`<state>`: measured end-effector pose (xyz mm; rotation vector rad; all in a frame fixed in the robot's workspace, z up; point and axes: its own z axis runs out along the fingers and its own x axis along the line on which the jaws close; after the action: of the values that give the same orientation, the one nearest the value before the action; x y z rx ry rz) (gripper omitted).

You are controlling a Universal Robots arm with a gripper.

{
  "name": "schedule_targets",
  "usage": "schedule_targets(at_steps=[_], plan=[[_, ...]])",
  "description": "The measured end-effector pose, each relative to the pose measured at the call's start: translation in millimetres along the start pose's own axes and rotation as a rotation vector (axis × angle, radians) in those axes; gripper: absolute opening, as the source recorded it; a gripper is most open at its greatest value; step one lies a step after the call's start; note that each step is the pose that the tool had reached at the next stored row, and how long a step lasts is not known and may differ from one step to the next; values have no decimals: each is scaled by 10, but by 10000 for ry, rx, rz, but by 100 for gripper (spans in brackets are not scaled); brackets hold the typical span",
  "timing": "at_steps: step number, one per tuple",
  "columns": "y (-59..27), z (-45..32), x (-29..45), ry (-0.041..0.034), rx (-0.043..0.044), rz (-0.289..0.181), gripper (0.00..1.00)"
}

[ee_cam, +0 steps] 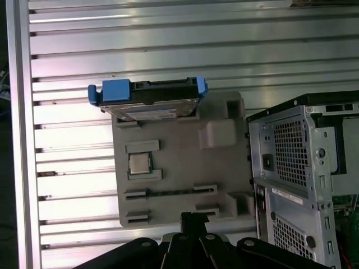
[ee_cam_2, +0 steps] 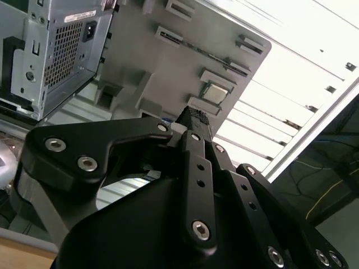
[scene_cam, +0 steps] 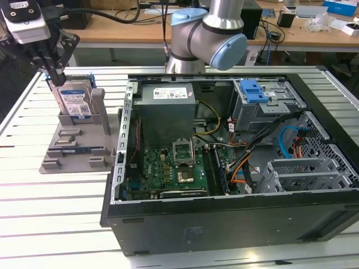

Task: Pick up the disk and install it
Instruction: 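Reach for the disk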

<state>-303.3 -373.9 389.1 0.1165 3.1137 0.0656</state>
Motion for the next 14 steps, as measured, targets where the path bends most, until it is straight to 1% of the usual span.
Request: schedule_targets(at_steps=[2, 5, 6, 8, 10, 13, 14], plan=[[33, 5, 50, 0, 6, -1, 11], [132, 18, 101, -3, 43, -2, 11], [191, 31, 131, -6, 76, -1, 11], [248, 46, 157, -9, 100, -2, 11], [304, 59, 200, -10, 123, -2, 11], [390, 75, 296, -11, 154, -4, 11], [432, 84, 330, -12, 169, -3, 11]])
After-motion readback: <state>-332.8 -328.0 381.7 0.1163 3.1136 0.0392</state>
